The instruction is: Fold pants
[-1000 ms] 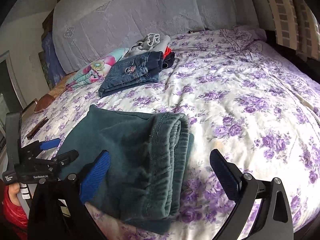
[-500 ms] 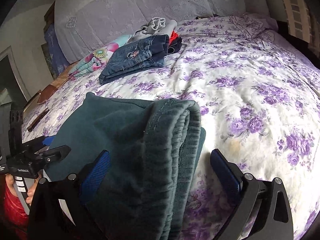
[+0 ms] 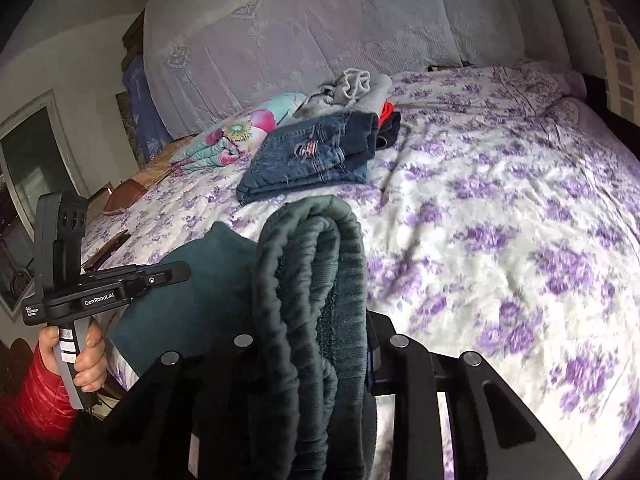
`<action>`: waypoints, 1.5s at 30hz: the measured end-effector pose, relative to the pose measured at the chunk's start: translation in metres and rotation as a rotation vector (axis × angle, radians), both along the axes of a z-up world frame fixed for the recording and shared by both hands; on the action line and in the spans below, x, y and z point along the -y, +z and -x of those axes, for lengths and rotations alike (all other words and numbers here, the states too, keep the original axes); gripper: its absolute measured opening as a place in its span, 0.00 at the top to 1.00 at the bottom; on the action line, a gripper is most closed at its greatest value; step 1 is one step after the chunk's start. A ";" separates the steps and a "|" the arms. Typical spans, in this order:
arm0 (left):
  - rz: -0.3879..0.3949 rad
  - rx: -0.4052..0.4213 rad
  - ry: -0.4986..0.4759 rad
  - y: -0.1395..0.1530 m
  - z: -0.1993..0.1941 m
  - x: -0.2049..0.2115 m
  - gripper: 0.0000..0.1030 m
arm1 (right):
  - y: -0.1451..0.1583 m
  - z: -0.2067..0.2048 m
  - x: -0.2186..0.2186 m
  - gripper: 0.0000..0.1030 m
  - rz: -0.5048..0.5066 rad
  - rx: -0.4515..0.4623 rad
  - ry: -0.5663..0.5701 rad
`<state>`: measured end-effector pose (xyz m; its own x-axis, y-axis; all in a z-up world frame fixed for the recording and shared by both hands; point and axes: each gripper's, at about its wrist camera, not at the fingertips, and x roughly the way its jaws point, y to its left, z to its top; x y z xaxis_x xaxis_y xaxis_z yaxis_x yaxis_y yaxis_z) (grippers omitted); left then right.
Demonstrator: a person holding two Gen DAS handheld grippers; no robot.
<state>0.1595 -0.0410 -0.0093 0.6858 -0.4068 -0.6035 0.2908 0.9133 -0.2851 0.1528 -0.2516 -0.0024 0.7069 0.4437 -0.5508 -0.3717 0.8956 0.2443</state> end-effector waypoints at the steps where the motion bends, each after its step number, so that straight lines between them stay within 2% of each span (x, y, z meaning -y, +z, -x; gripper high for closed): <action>1: 0.011 0.022 0.008 0.009 -0.002 -0.003 0.91 | 0.010 -0.005 -0.002 0.72 0.002 0.024 0.002; 3: -0.006 0.078 0.024 0.030 -0.007 -0.004 0.90 | 0.027 -0.016 -0.005 0.72 -0.004 0.066 0.005; 6: -0.074 0.149 0.052 0.056 -0.027 -0.005 0.90 | 0.050 -0.044 -0.014 0.72 -0.004 0.117 0.004; 11: -0.128 0.194 0.158 0.088 -0.102 -0.024 0.90 | 0.075 -0.134 -0.046 0.72 -0.006 0.160 -0.002; 14: -0.145 0.191 0.224 0.096 -0.151 -0.041 0.90 | 0.080 -0.192 -0.067 0.72 0.000 0.180 -0.017; 18: -0.142 0.167 0.277 0.085 -0.212 -0.065 0.90 | 0.069 -0.257 -0.090 0.72 0.042 0.208 -0.059; 20: -0.188 0.152 0.319 0.070 -0.241 -0.071 0.84 | 0.047 -0.292 -0.092 0.67 0.053 0.160 -0.092; 21: -0.210 0.137 0.343 0.059 -0.253 -0.073 0.81 | 0.032 -0.309 -0.090 0.58 0.057 0.125 -0.123; 22: -0.238 0.116 0.373 0.046 -0.266 -0.075 0.72 | 0.017 -0.322 -0.086 0.44 0.049 0.098 -0.147; 23: -0.258 0.087 0.409 0.030 -0.276 -0.079 0.51 | 0.004 -0.328 -0.076 0.40 -0.004 0.096 -0.147; 24: -0.237 0.086 0.430 0.018 -0.280 -0.084 0.41 | -0.004 -0.329 -0.067 0.17 -0.038 0.088 -0.175; 25: -0.201 0.104 0.458 0.009 -0.277 -0.090 0.27 | -0.006 -0.333 -0.057 0.03 -0.062 0.044 -0.207; 26: -0.167 0.106 0.473 0.005 -0.273 -0.096 0.21 | -0.004 -0.333 -0.049 0.03 -0.104 0.015 -0.190; 27: -0.145 0.095 0.454 0.007 -0.271 -0.101 0.21 | 0.003 -0.330 -0.042 0.03 -0.128 0.025 -0.198; 28: -0.141 0.104 0.437 0.012 -0.268 -0.105 0.21 | 0.012 -0.320 -0.036 0.03 -0.138 0.083 -0.244; 31: -0.142 0.189 0.524 0.028 -0.247 -0.114 0.20 | 0.039 -0.285 -0.037 0.03 -0.125 0.270 -0.283; 33: -0.129 0.184 0.518 0.030 -0.243 -0.114 0.12 | 0.045 -0.274 -0.055 0.03 0.018 0.335 -0.307; 34: -0.153 0.157 0.511 0.026 -0.246 -0.110 0.10 | 0.042 -0.274 -0.067 0.03 0.129 0.340 -0.331; 36: -0.243 0.101 0.498 0.009 -0.252 -0.097 0.10 | 0.018 -0.290 -0.085 0.03 0.342 0.263 -0.355; 37: -0.279 0.109 0.507 0.003 -0.252 -0.091 0.10 | 0.004 -0.297 -0.085 0.04 0.361 0.222 -0.348; 39: -0.332 0.150 0.516 0.008 -0.242 -0.083 0.10 | 0.010 -0.287 -0.074 0.04 0.293 0.208 -0.371; 41: -0.358 0.210 0.536 0.020 -0.221 -0.075 0.10 | 0.030 -0.254 -0.069 0.04 0.207 0.294 -0.361; 43: -0.324 0.259 0.536 0.027 -0.196 -0.067 0.05 | 0.044 -0.213 -0.069 0.04 0.148 0.416 -0.365; 45: -0.296 0.252 0.486 0.028 -0.176 -0.054 0.05 | 0.039 -0.188 -0.074 0.03 0.125 0.446 -0.378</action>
<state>0.3358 0.0129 0.0186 0.8866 0.1475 -0.4384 -0.1527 0.9880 0.0238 0.3403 -0.1773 0.0366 0.9783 0.0677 -0.1961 -0.0646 0.9977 0.0223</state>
